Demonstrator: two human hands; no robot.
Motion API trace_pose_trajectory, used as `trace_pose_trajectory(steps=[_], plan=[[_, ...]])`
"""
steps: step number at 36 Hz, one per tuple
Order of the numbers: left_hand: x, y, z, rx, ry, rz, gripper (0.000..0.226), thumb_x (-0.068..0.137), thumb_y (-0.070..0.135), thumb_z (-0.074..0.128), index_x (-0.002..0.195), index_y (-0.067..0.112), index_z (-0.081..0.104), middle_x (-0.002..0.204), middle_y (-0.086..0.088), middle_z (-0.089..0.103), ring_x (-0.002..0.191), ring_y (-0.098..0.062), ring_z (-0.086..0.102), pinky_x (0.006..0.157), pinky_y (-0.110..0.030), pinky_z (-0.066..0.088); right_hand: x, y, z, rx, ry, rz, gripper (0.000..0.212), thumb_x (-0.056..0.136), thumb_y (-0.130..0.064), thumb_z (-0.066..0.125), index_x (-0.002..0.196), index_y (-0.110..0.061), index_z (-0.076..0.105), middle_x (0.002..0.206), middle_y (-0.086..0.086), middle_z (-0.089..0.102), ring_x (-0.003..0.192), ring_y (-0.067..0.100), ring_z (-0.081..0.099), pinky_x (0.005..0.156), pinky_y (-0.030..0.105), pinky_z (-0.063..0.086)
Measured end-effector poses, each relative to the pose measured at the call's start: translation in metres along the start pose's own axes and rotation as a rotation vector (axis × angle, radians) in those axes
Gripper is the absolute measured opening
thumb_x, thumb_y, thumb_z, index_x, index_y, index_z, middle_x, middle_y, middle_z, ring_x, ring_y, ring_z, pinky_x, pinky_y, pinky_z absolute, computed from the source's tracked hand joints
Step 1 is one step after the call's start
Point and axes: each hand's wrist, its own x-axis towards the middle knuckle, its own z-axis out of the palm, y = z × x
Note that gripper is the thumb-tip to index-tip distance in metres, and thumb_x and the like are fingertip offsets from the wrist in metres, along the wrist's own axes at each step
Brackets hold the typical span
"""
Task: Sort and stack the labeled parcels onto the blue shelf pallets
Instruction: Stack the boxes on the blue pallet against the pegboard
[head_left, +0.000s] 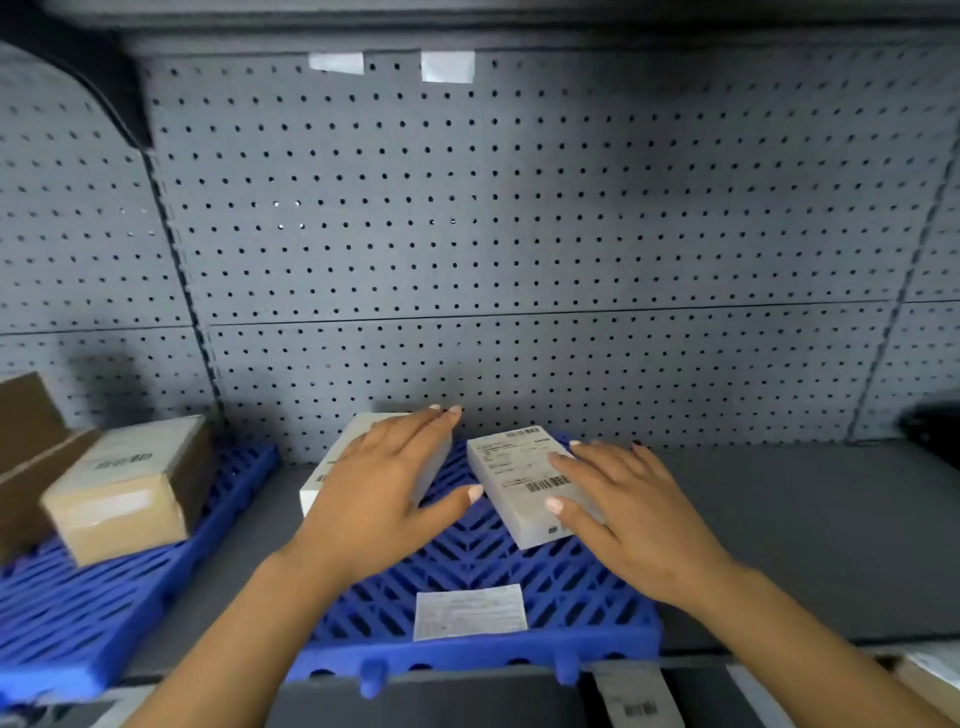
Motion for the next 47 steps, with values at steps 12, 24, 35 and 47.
trace_pose_trajectory(steps=[12, 24, 35, 47], plan=[[0.058, 0.142, 0.021, -0.083, -0.011, 0.316, 0.073, 0.081, 0.067, 0.041, 0.143, 0.028, 0.042, 0.144, 0.007, 0.045, 0.13, -0.015, 0.042, 0.103, -0.035, 0.037, -0.099, 0.086, -0.058, -0.043, 0.218, 0.192, 0.068, 0.092, -0.068, 0.018, 0.134, -0.028, 0.052, 0.14, 0.001, 0.05, 0.128, 0.022, 0.047, 0.108, 0.048, 0.034], [0.098, 0.375, 0.088, -0.26, -0.101, 0.56, 0.072, 0.084, 0.067, 0.035, 0.148, 0.034, 0.028, 0.151, 0.015, 0.029, 0.138, -0.006, 0.024, 0.112, -0.035, 0.03, -0.27, 0.215, -0.134, -0.231, 0.301, 0.462, 0.06, 0.092, -0.062, 0.029, 0.13, -0.024, 0.056, 0.132, 0.005, 0.057, 0.122, 0.026, 0.053, 0.101, 0.046, 0.042], [0.105, 0.568, 0.15, -0.353, -0.172, 0.722, 0.065, 0.09, 0.056, 0.047, 0.148, 0.031, 0.029, 0.151, 0.013, 0.03, 0.139, -0.008, 0.022, 0.11, -0.023, 0.015, -0.419, 0.319, -0.186, -0.311, 0.301, 0.671, 0.058, 0.091, -0.058, 0.033, 0.13, -0.022, 0.056, 0.133, 0.005, 0.055, 0.124, 0.026, 0.05, 0.101, 0.044, 0.042], [0.154, 0.688, 0.209, -0.376, -0.192, 0.805, 0.075, 0.081, 0.067, 0.027, 0.145, 0.03, 0.035, 0.149, 0.01, 0.035, 0.135, -0.009, 0.028, 0.11, -0.027, 0.019, -0.474, 0.427, -0.192, -0.353, 0.321, 0.791, 0.057, 0.09, -0.057, 0.035, 0.129, -0.021, 0.057, 0.13, 0.007, 0.057, 0.123, 0.026, 0.051, 0.1, 0.041, 0.041]])
